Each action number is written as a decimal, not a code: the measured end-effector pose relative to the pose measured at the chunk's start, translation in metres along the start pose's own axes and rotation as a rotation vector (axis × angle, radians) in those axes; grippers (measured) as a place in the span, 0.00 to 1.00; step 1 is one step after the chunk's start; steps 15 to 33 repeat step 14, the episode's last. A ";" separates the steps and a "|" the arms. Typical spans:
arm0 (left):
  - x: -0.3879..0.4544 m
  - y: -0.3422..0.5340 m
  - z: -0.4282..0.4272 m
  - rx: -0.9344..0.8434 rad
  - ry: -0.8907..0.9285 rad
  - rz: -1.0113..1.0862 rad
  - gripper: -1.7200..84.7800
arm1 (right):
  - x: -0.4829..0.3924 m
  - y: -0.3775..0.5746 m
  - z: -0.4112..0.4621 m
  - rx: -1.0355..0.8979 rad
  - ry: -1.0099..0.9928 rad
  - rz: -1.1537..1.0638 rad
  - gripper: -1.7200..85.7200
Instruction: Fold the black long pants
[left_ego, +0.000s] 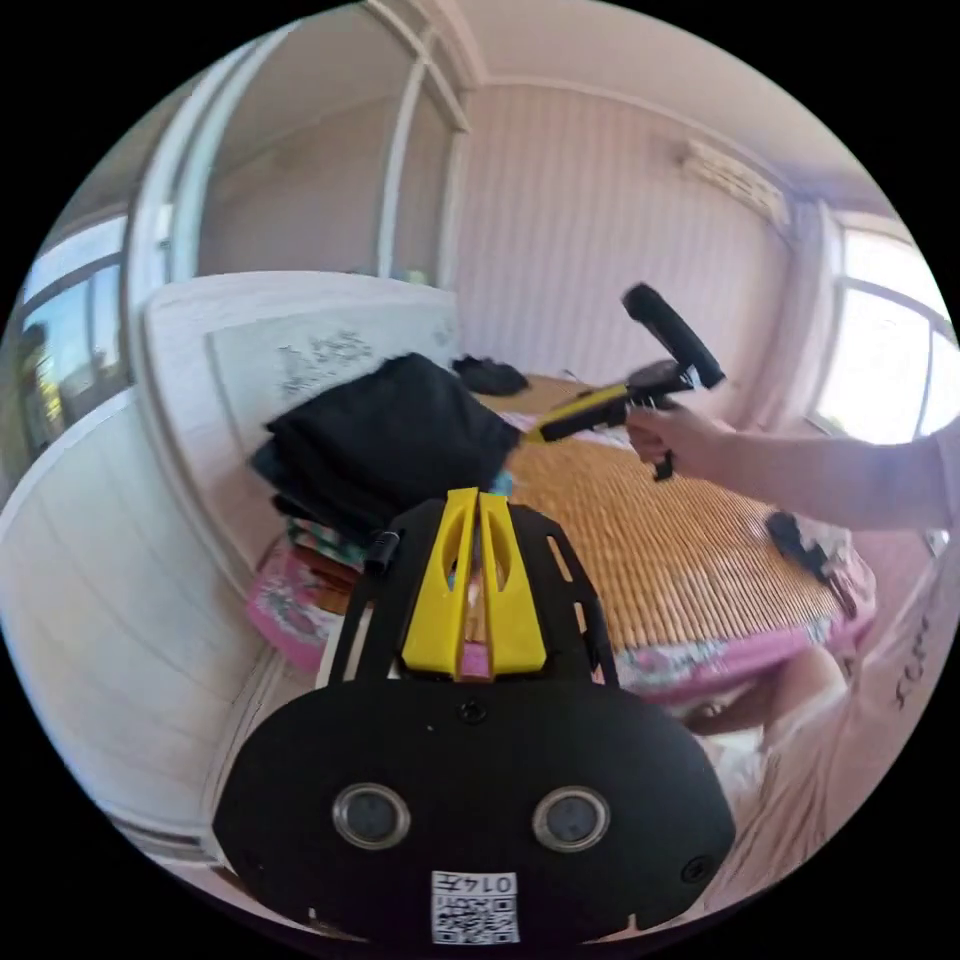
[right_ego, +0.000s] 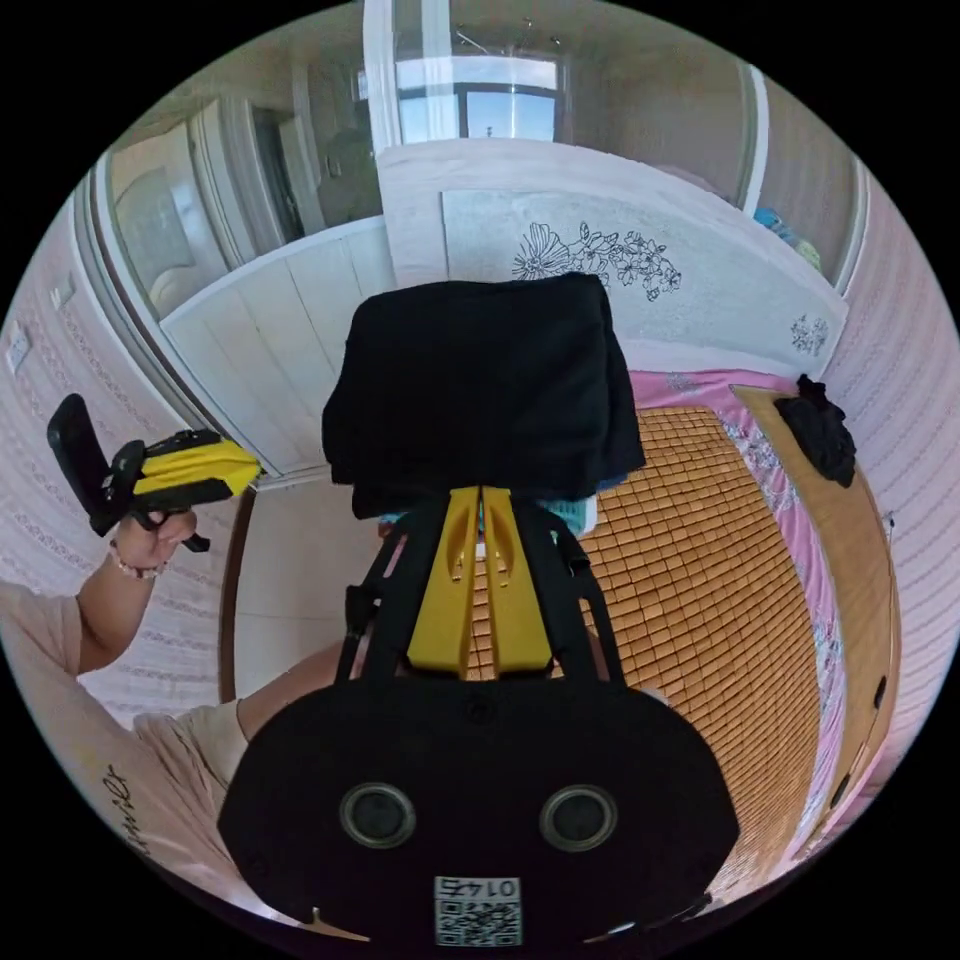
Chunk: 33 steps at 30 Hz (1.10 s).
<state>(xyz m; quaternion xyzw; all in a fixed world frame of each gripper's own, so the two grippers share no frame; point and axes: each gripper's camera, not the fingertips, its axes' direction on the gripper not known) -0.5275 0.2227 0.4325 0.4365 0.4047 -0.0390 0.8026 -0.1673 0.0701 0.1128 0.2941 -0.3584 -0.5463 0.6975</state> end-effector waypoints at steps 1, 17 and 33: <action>0.030 0.011 0.014 -0.066 0.069 0.040 0.01 | 0.007 0.044 -0.013 0.005 0.007 0.039 0.01; 0.376 0.051 0.130 -0.227 0.844 0.613 0.06 | 0.003 0.568 -0.208 -0.299 0.467 1.018 0.09; 0.376 0.051 0.130 -0.227 0.844 0.613 0.06 | 0.003 0.568 -0.208 -0.299 0.467 1.018 0.09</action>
